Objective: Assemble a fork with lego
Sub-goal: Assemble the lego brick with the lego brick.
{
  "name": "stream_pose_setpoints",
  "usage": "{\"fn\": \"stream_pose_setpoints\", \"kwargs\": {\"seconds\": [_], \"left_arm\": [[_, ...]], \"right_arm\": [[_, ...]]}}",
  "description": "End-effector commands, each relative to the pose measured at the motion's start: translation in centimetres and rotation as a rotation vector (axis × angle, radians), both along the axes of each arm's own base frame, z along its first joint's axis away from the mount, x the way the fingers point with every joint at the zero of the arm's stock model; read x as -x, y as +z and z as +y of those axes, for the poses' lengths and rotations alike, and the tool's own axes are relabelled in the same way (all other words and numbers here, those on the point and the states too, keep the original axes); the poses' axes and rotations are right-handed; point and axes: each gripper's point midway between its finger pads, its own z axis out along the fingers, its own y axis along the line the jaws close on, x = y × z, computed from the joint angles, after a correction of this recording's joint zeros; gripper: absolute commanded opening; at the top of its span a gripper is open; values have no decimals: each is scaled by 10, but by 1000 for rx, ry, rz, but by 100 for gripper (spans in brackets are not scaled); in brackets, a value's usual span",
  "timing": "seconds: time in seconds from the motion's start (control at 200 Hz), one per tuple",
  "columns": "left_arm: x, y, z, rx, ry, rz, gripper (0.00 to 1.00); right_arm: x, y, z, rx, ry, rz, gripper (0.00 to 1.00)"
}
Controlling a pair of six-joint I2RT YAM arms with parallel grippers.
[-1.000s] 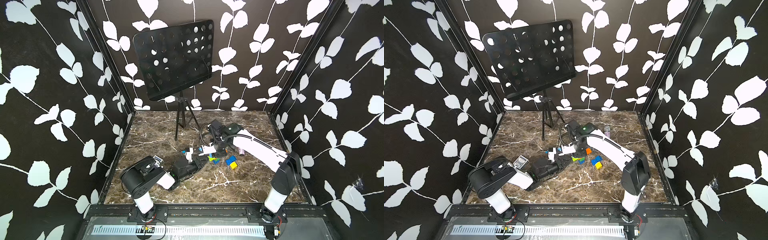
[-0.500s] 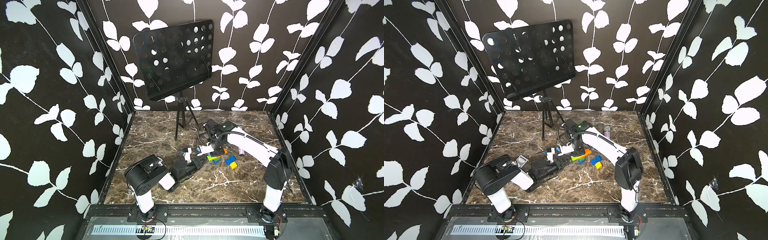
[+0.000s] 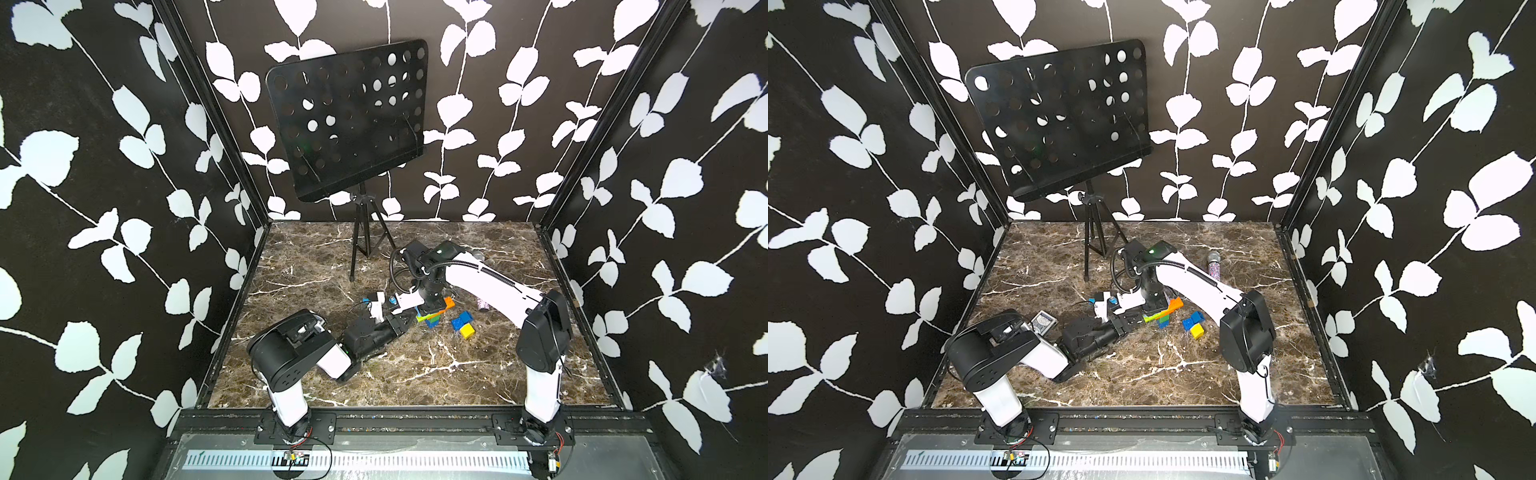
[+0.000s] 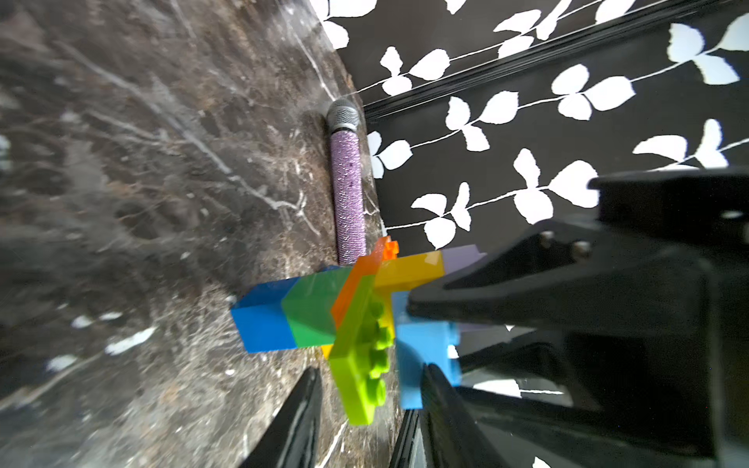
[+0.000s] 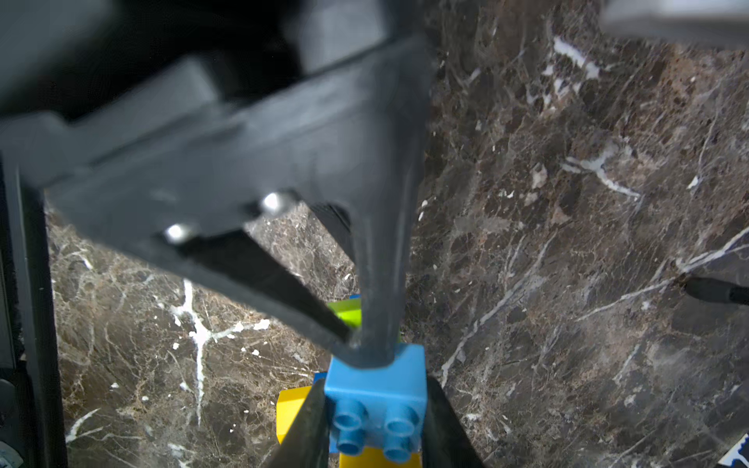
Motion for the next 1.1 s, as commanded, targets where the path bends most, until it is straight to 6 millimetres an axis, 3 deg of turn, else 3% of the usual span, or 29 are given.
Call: {"fn": "stream_pose_setpoints", "kwargs": {"seconds": [0.0,0.21,0.535,1.09], "left_arm": [[1,15,-11,30,-51,-53,44],[2,18,-13,35,-67,-64,45],[4,0,-15,13,-89,-15,47],[4,21,-18,51,-102,-56,51]], "right_arm": [[10,0,3,3,26,45,29],[9,-5,4,10,23,52,29],[5,-7,4,29,9,39,29],[1,-5,15,0,25,35,31]]}}
